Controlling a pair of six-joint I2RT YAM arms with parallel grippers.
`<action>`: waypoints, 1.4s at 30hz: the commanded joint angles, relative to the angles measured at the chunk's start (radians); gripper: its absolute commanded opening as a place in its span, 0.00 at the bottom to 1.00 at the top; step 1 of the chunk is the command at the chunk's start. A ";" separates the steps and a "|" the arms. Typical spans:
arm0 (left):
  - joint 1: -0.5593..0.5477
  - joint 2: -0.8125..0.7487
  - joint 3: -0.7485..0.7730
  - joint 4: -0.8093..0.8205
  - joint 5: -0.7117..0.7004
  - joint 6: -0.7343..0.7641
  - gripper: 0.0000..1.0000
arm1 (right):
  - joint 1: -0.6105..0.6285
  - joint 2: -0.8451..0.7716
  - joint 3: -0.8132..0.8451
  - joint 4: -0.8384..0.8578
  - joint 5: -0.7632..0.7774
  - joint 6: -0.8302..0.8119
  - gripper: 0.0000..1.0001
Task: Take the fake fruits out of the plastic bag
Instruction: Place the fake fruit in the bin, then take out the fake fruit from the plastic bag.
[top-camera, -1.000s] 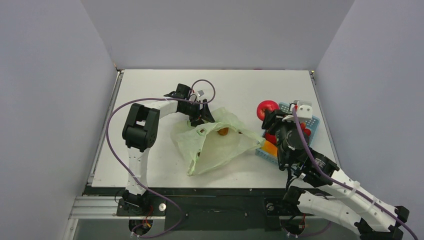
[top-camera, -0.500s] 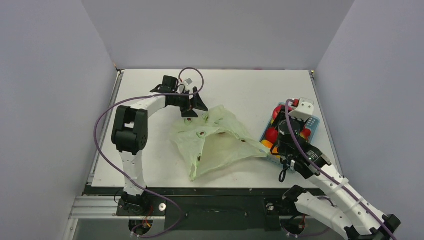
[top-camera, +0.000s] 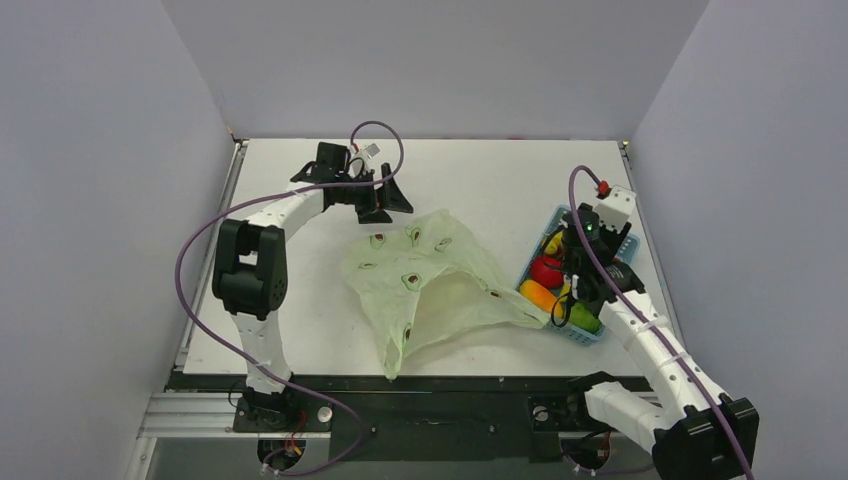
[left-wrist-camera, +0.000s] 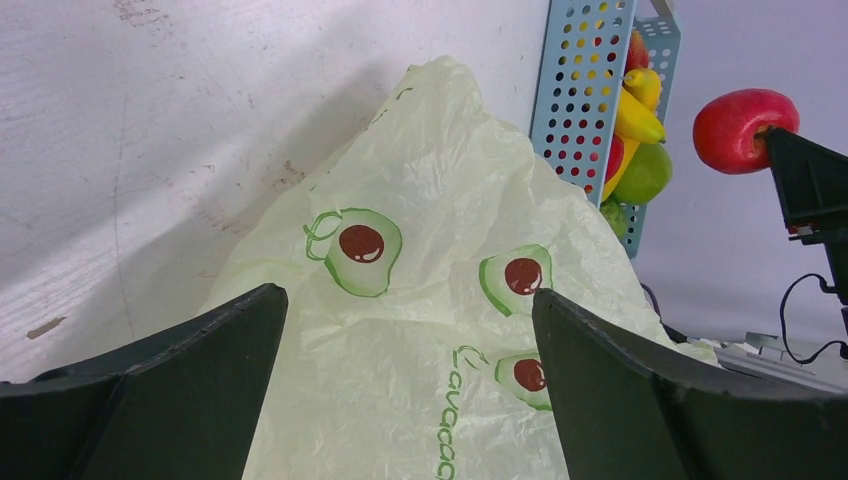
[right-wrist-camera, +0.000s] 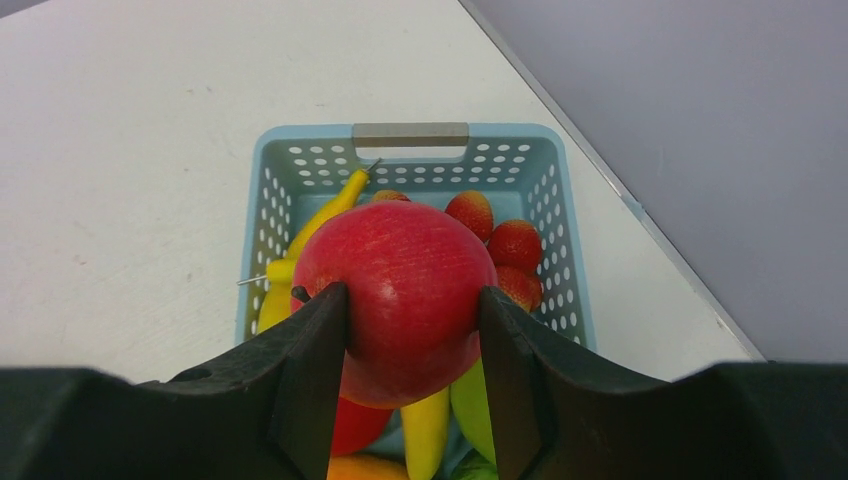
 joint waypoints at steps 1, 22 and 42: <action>0.007 -0.066 -0.007 0.008 -0.013 0.024 0.92 | -0.080 0.034 -0.011 0.021 0.009 0.035 0.00; -0.097 -0.058 -0.007 0.003 -0.013 0.021 0.92 | -0.268 0.122 -0.016 0.052 -0.123 0.027 0.63; -0.136 0.079 0.032 -0.051 -0.052 0.059 0.91 | 0.488 -0.137 0.162 0.002 -0.417 -0.142 0.62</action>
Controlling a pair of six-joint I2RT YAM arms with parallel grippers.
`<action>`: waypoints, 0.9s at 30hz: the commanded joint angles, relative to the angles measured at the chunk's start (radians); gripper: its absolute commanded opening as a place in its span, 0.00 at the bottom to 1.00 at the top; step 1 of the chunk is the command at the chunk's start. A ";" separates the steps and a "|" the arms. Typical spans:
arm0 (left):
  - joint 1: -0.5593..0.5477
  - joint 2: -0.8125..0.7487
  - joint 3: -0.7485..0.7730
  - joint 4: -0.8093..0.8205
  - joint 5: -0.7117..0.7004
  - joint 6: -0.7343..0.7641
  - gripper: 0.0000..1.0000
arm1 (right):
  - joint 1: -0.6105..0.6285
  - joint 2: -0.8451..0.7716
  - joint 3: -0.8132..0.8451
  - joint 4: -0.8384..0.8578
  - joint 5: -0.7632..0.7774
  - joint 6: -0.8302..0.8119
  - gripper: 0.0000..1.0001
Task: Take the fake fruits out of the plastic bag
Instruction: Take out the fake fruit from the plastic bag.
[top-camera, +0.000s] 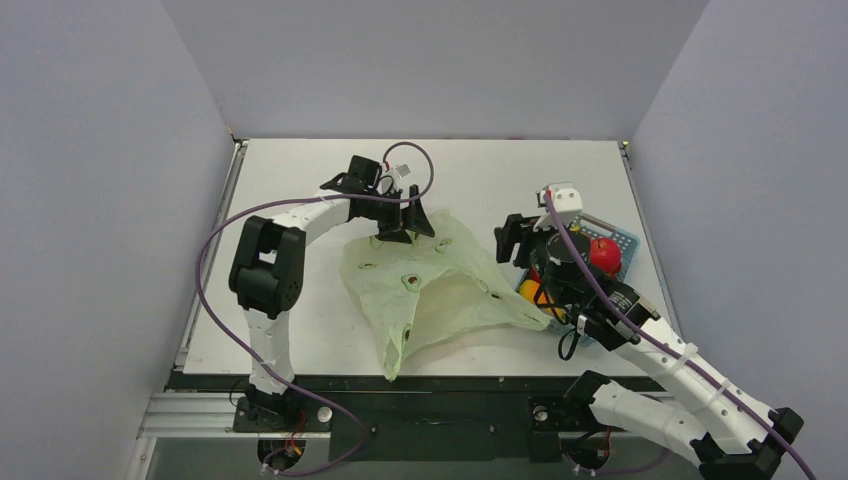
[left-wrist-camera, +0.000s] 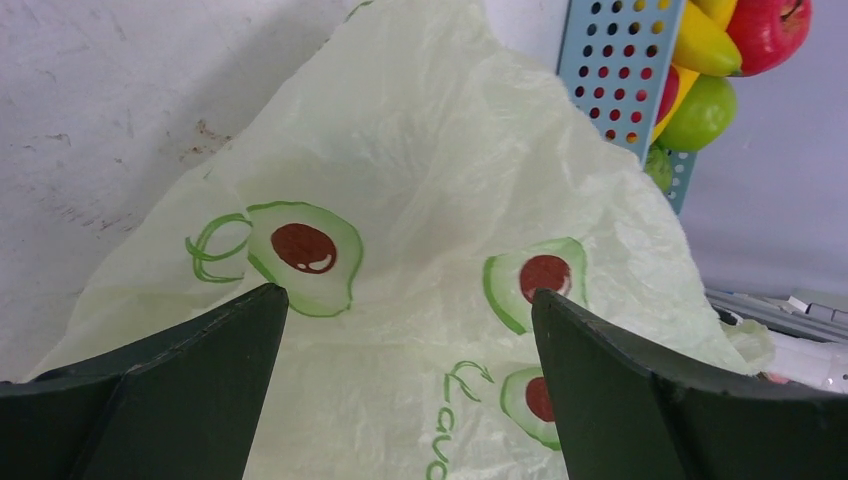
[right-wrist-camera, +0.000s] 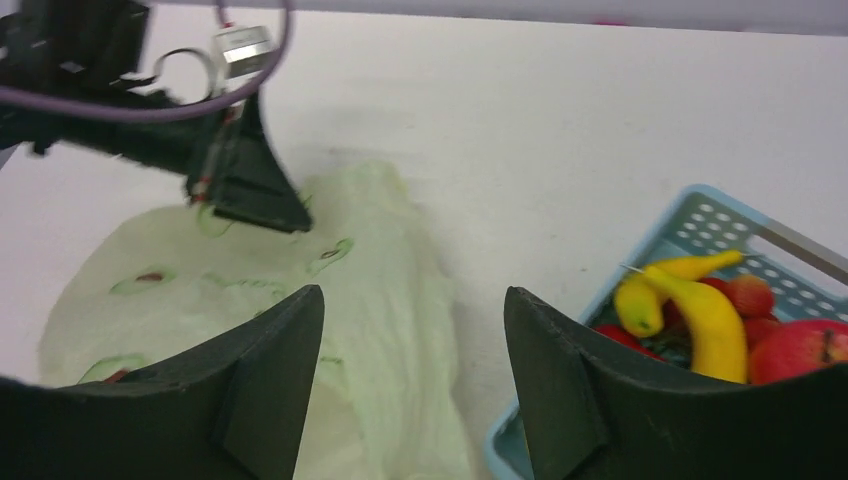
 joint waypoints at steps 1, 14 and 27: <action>-0.004 0.074 0.053 -0.034 -0.006 0.032 0.91 | 0.111 0.003 0.034 -0.011 -0.209 -0.038 0.61; 0.001 0.207 0.102 -0.103 -0.051 0.079 0.91 | 0.388 0.050 -0.204 0.142 -0.209 -0.041 0.47; 0.001 0.208 0.106 -0.109 -0.044 0.081 0.91 | 0.540 0.500 -0.158 0.334 0.433 0.144 0.39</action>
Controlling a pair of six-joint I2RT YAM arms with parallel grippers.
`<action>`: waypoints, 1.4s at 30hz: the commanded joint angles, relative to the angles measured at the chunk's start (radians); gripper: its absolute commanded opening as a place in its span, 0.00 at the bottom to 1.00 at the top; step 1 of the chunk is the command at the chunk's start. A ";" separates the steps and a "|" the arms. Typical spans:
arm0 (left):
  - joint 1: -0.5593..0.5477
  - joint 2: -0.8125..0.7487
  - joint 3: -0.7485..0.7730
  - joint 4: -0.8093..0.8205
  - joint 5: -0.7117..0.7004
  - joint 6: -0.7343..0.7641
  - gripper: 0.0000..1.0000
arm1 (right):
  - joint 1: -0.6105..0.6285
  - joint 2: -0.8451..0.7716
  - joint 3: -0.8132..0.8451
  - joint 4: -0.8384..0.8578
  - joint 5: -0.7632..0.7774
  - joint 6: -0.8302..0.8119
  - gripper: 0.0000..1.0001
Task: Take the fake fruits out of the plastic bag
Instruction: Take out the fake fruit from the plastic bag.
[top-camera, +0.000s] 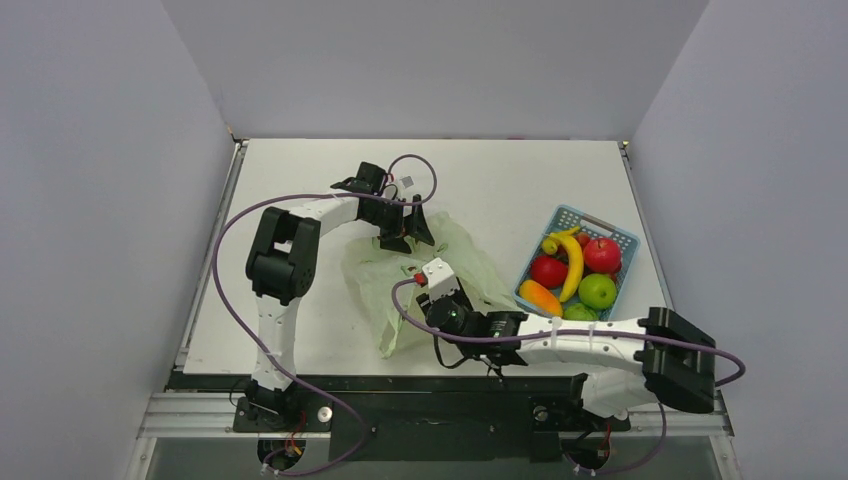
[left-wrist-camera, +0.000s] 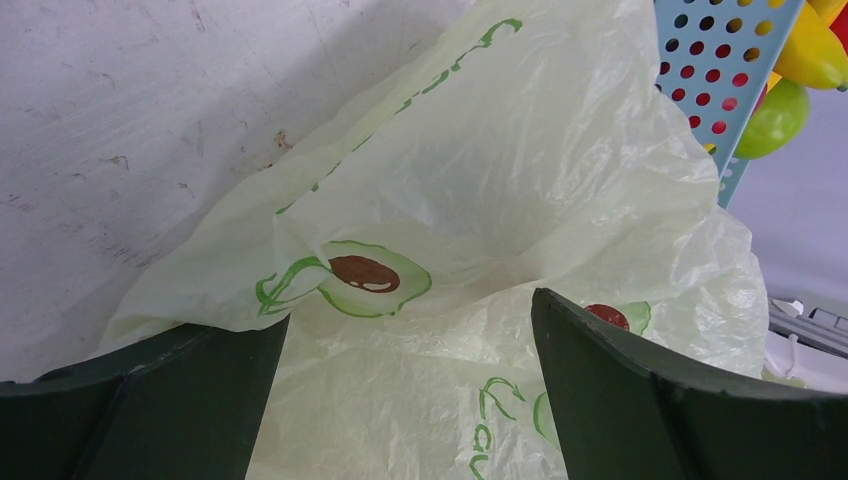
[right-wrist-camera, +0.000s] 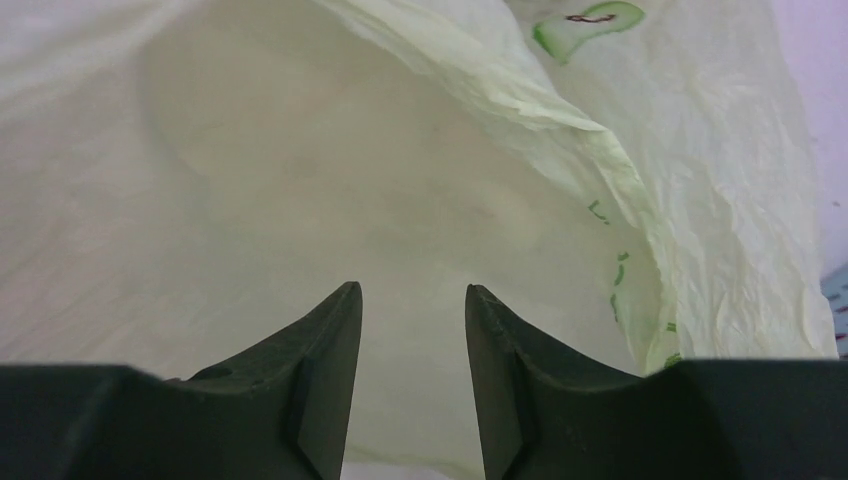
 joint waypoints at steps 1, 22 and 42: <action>0.002 0.034 0.016 -0.020 -0.039 0.043 0.91 | 0.040 0.099 0.033 0.123 0.421 0.174 0.38; 0.001 0.052 0.015 -0.003 0.006 0.024 0.90 | -0.216 0.503 0.128 0.513 0.323 0.147 0.44; 0.001 0.064 0.019 -0.003 0.029 0.023 0.90 | -0.373 0.715 0.346 0.471 0.295 0.013 0.71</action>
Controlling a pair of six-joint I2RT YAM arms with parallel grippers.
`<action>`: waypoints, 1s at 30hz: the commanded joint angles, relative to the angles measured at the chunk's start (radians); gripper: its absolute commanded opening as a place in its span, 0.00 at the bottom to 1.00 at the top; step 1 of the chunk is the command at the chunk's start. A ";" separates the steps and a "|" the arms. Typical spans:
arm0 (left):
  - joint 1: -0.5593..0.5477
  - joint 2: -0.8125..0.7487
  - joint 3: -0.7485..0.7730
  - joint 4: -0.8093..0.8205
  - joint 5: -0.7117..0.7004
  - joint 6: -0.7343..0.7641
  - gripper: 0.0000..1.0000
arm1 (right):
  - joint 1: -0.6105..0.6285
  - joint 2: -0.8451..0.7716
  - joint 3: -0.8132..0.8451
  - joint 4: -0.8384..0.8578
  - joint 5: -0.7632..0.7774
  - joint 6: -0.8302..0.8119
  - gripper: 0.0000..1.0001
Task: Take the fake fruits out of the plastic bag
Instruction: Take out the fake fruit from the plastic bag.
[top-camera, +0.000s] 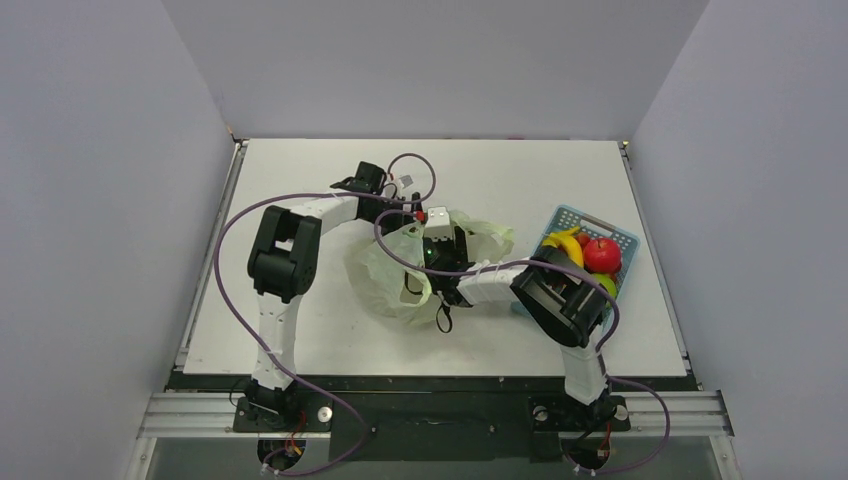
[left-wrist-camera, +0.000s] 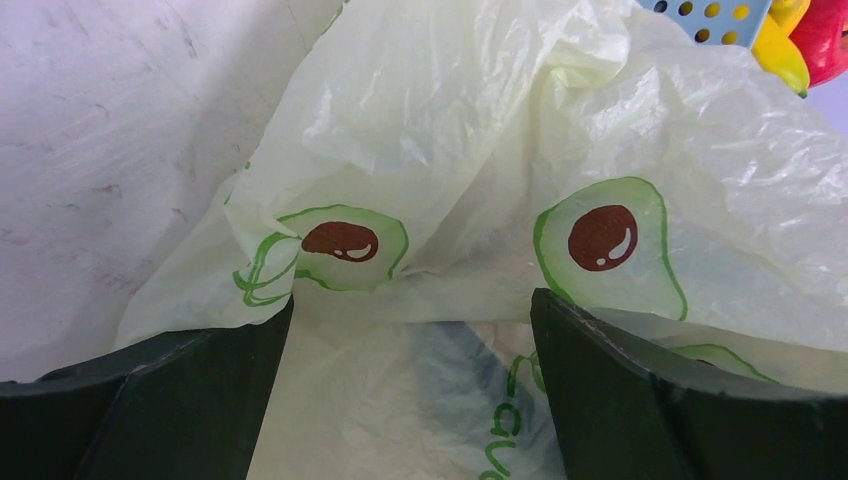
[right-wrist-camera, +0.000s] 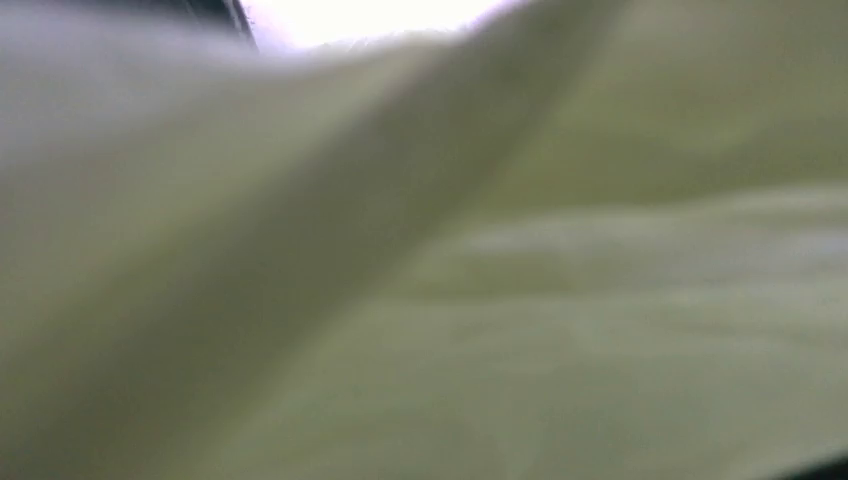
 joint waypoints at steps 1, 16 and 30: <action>-0.006 0.040 0.008 -0.021 -0.025 0.043 0.90 | -0.040 0.063 0.073 0.005 0.036 -0.028 0.71; -0.004 0.034 0.010 -0.027 -0.025 0.046 0.90 | -0.069 0.058 0.118 -0.078 -0.062 -0.019 0.19; 0.009 0.035 0.012 -0.025 -0.032 0.044 0.90 | -0.008 -0.408 -0.132 -0.206 -0.256 0.047 0.00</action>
